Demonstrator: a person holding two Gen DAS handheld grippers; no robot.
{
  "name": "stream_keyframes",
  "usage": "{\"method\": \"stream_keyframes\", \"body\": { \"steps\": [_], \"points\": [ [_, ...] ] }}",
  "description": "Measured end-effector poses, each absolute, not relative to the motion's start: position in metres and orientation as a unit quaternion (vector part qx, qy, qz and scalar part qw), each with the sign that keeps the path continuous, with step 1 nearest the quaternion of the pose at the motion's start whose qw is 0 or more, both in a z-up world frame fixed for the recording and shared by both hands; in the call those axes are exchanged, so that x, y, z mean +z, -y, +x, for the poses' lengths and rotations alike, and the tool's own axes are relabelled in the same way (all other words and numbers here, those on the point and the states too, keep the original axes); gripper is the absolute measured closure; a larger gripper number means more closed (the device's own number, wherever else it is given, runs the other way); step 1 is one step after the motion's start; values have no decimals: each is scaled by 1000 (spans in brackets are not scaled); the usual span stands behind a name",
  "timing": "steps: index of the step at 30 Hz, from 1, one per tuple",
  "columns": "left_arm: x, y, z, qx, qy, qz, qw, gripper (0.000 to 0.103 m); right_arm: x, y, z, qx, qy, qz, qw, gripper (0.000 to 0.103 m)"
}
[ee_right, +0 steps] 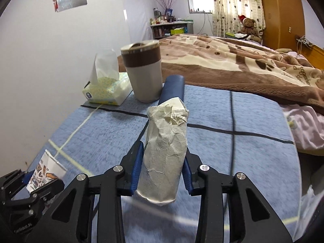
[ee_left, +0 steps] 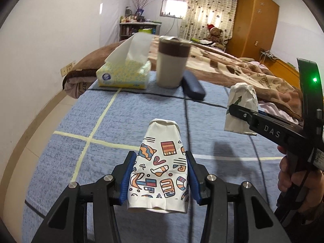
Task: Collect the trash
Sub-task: 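Carry paper cup and paper bag over the wastebasket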
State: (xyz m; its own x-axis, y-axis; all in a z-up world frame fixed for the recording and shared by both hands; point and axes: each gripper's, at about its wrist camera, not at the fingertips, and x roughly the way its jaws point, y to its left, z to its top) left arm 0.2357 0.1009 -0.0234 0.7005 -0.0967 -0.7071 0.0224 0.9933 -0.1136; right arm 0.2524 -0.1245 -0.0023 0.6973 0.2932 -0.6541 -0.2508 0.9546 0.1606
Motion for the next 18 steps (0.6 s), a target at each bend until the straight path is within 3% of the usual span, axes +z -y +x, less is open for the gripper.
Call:
{"method": "stream_keyframes", "body": {
  "steps": [18],
  "points": [
    [31,-7,170,-117,-330,-5,937,55,26,214,171,107,-308,73,942,67]
  ]
}}
